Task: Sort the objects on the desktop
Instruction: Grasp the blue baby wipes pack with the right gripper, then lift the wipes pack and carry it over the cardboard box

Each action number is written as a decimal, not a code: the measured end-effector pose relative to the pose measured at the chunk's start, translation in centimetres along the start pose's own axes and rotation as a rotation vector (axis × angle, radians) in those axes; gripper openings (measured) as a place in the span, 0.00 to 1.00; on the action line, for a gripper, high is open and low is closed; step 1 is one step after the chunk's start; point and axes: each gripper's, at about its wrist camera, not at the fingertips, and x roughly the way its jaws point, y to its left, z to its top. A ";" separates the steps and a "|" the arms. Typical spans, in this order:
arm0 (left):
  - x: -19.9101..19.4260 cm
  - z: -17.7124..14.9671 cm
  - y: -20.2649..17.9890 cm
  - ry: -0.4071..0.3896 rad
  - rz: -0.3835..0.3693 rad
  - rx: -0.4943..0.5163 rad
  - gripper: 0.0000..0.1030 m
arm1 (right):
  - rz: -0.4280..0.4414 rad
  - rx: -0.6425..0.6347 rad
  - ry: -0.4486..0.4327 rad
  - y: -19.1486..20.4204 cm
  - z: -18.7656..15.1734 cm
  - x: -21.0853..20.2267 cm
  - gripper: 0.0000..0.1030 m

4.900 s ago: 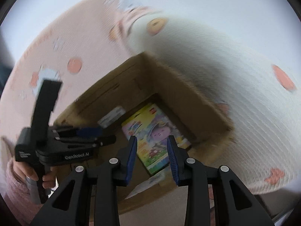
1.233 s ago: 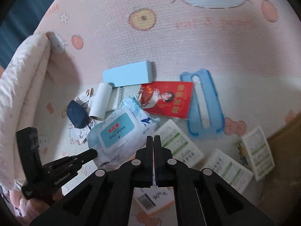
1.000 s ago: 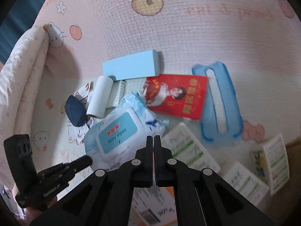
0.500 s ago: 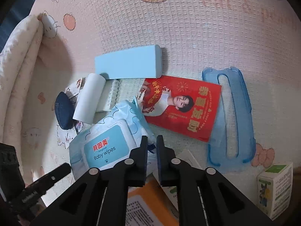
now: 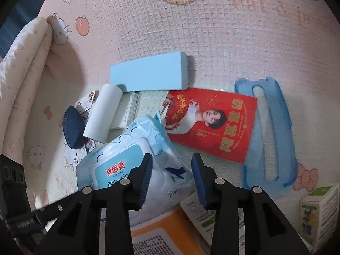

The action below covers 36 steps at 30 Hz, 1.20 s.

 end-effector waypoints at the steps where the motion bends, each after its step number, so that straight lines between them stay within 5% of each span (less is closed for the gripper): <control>1: -0.2 0.0 -0.2 -0.020 0.050 0.027 0.20 | -0.004 -0.013 0.006 0.3 -0.1 -0.1 0.29; 6: -1.0 1.4 1.2 -0.036 0.096 0.081 0.17 | 0.023 -0.055 0.053 1.9 -2.0 -1.2 0.23; 11: -1.6 3.2 3.2 -0.024 0.072 0.060 0.19 | 0.138 0.062 0.103 1.8 -5.1 -1.4 0.22; 16: -1.0 3.3 3.3 0.049 0.015 0.091 0.52 | 0.127 0.179 0.054 0.6 -5.6 -1.9 0.23; 22: -1.2 2.4 2.8 0.011 0.017 0.092 0.52 | 0.066 0.127 0.070 1.3 -4.5 -0.7 0.25; 28: -0.5 3.3 3.6 0.018 -0.030 0.018 0.52 | 0.185 0.259 0.083 0.0 -4.0 0.4 0.29; 36: 0.0 3.5 3.8 -0.005 -0.059 -0.039 0.50 | 0.207 0.280 0.047 0.3 -4.4 0.8 0.35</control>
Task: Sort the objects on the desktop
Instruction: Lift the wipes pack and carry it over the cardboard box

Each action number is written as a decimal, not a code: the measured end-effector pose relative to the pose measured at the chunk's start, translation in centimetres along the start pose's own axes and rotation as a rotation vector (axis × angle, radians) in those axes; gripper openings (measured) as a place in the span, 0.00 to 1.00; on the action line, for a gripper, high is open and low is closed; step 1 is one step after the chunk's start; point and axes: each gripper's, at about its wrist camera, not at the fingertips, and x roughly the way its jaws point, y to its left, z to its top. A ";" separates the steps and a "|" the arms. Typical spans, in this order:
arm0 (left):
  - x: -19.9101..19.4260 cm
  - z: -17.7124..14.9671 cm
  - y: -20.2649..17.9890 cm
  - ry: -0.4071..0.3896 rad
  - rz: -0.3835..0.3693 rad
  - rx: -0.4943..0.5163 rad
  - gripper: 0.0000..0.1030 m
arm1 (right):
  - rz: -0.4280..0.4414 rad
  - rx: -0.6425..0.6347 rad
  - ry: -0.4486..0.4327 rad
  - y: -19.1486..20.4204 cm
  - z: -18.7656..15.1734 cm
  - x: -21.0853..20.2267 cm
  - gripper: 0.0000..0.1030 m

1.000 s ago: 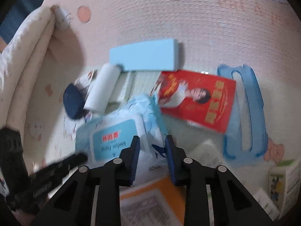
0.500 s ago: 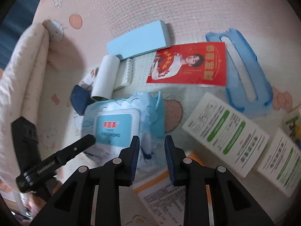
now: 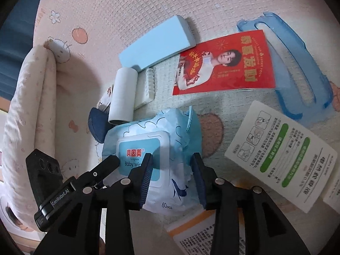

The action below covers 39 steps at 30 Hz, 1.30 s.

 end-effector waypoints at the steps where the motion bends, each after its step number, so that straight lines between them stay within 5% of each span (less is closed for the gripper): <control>1: -0.1 -0.1 -0.3 -0.007 0.013 0.013 0.49 | -0.005 -0.011 -0.004 0.2 -0.1 0.0 0.34; 7: -0.8 -0.8 -1.5 -0.036 0.053 0.060 0.43 | -0.060 -0.087 -0.029 1.3 -0.7 -0.5 0.30; 18: -4.3 -0.9 -6.4 -0.106 -0.018 0.156 0.40 | -0.082 -0.132 -0.163 2.5 -0.6 -6.6 0.26; 27: -4.9 -0.5 -11.8 -0.130 -0.169 0.225 0.40 | -0.127 -0.157 -0.312 2.6 -0.3 -13.9 0.26; 39: -6.0 -1.7 -23.6 -0.161 -0.385 0.403 0.40 | -0.235 -0.152 -0.585 1.4 -0.8 -27.1 0.26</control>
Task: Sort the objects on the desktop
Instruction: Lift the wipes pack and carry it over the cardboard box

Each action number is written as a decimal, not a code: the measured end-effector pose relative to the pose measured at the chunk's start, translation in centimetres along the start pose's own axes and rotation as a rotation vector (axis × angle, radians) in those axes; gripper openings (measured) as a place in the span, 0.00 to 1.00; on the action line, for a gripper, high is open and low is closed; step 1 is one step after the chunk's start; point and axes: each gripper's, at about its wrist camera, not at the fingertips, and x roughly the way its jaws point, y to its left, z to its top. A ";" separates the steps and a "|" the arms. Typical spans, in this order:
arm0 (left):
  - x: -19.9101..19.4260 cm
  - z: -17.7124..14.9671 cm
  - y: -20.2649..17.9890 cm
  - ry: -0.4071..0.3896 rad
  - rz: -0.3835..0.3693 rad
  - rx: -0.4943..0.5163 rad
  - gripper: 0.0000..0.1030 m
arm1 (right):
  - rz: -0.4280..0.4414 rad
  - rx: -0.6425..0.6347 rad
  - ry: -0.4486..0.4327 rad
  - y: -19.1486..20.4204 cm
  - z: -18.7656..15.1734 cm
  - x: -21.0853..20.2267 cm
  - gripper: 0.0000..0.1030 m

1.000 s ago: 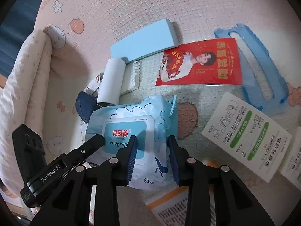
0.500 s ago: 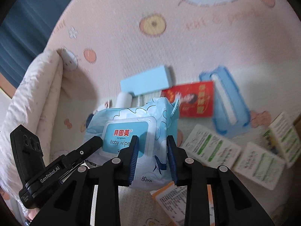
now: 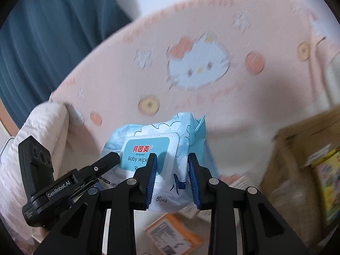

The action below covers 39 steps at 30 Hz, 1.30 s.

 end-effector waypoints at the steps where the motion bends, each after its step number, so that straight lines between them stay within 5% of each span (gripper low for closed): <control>1: 0.5 0.1 -1.0 -0.005 -0.016 0.016 0.40 | -0.016 -0.003 -0.010 -0.3 0.3 -0.6 0.26; 3: 1.5 0.3 -3.2 0.011 -0.042 0.049 0.40 | -0.038 0.017 -0.036 -1.3 0.9 -1.9 0.26; 4: 1.9 0.3 -4.2 0.022 -0.056 0.057 0.40 | 0.024 0.028 -0.074 -2.1 1.1 -2.5 0.26; 10: 4.6 0.4 -11.7 0.077 -0.155 0.189 0.40 | -0.069 0.082 -0.120 -5.8 1.1 -7.9 0.26; 14: 8.4 -0.6 -16.6 0.185 -0.230 0.215 0.40 | -0.148 0.163 -0.116 -9.6 0.4 -10.7 0.26; 22: 13.9 -4.0 -23.0 0.376 -0.241 0.371 0.38 | -0.203 0.345 -0.128 -16.3 -2.0 -14.0 0.24; 23: 14.5 -4.3 -23.5 0.400 -0.257 0.371 0.35 | -0.221 0.347 -0.126 -16.6 -2.1 -14.3 0.24; 24: 15.2 -4.5 -24.0 0.439 -0.306 0.351 0.21 | -0.232 0.342 -0.141 -17.0 -2.0 -14.7 0.19; 25: 16.1 -4.9 -24.9 0.512 -0.387 0.315 0.15 | -0.171 0.342 -0.155 -17.1 -2.0 -14.9 0.08; 27: 18.0 -5.6 -27.5 0.600 -0.482 0.312 0.13 | -0.030 0.349 -0.161 -16.7 -1.1 -14.8 0.06; 30: 18.4 -5.9 -30.4 0.529 -0.364 0.467 0.13 | -0.218 0.229 -0.147 -15.3 0.8 -15.0 0.06; 33: 18.1 -5.3 -29.9 0.534 -0.374 0.468 0.13 | -0.238 0.320 -0.123 -18.0 0.8 -15.9 0.06; 36: 18.2 -5.1 -28.5 0.519 -0.251 0.498 0.14 | -0.334 0.335 -0.068 -19.9 0.3 -15.8 0.06; 39: 19.5 -4.4 -27.0 0.574 -0.193 0.460 0.24 | -0.313 0.342 0.022 -21.0 0.0 -14.5 0.06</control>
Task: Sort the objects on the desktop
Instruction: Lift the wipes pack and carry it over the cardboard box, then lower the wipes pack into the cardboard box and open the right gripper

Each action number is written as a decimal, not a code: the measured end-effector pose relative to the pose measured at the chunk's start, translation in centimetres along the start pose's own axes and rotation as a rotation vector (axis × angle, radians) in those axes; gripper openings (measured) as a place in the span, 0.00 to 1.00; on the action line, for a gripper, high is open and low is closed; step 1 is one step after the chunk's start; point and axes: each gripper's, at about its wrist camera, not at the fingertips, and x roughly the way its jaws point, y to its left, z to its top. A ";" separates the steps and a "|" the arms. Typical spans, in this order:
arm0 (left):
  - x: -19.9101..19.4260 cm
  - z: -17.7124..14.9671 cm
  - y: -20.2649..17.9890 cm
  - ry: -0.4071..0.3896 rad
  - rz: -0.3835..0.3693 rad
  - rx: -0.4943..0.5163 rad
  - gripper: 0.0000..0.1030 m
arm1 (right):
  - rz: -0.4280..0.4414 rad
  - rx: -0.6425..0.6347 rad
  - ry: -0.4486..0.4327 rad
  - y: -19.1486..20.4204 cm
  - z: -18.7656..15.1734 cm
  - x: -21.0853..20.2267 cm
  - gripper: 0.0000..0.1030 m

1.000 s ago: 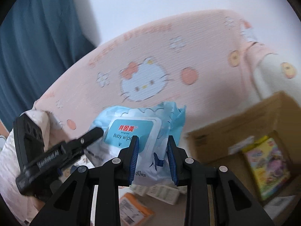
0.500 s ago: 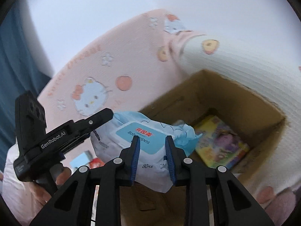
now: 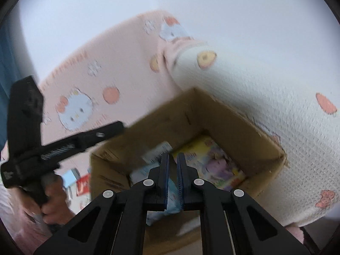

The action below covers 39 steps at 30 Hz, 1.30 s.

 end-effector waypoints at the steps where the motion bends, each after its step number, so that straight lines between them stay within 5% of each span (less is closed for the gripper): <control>1: 0.2 -0.1 0.7 0.016 0.009 -0.024 0.28 | 0.006 -0.007 0.027 0.0 0.1 0.6 0.06; 6: 0.0 -0.5 1.7 0.013 0.083 -0.023 0.40 | 0.033 -0.106 0.222 0.8 0.9 4.7 0.06; 11: -0.5 -0.8 2.1 0.049 0.129 0.007 0.46 | 0.168 -0.091 0.470 1.1 1.5 9.0 0.06; 17: -0.7 -0.7 3.6 0.058 0.197 0.007 0.47 | 0.083 -0.206 0.601 3.0 0.9 12.9 0.08; 20: -1.0 -0.7 4.5 0.066 0.203 0.003 0.47 | 0.115 -0.199 0.649 3.4 1.2 15.1 0.11; 23: -1.2 -0.4 5.4 0.067 0.209 -0.008 0.47 | 0.191 -0.162 0.680 3.8 1.6 17.5 0.24; 26: -1.2 -0.2 6.2 0.074 0.216 -0.019 0.47 | 0.233 -0.159 0.683 4.1 1.7 19.5 0.60; 30: -1.0 0.1 7.1 0.085 0.195 -0.041 0.47 | 0.212 -0.156 0.747 4.0 0.9 22.3 0.63; 37: -1.7 0.0 7.7 0.082 0.135 -0.049 0.53 | 0.250 0.072 0.988 1.0 -3.3 26.5 0.70; 39: -1.8 -0.1 7.8 0.077 0.135 -0.037 0.53 | 0.252 0.116 0.983 0.2 -3.7 27.3 0.81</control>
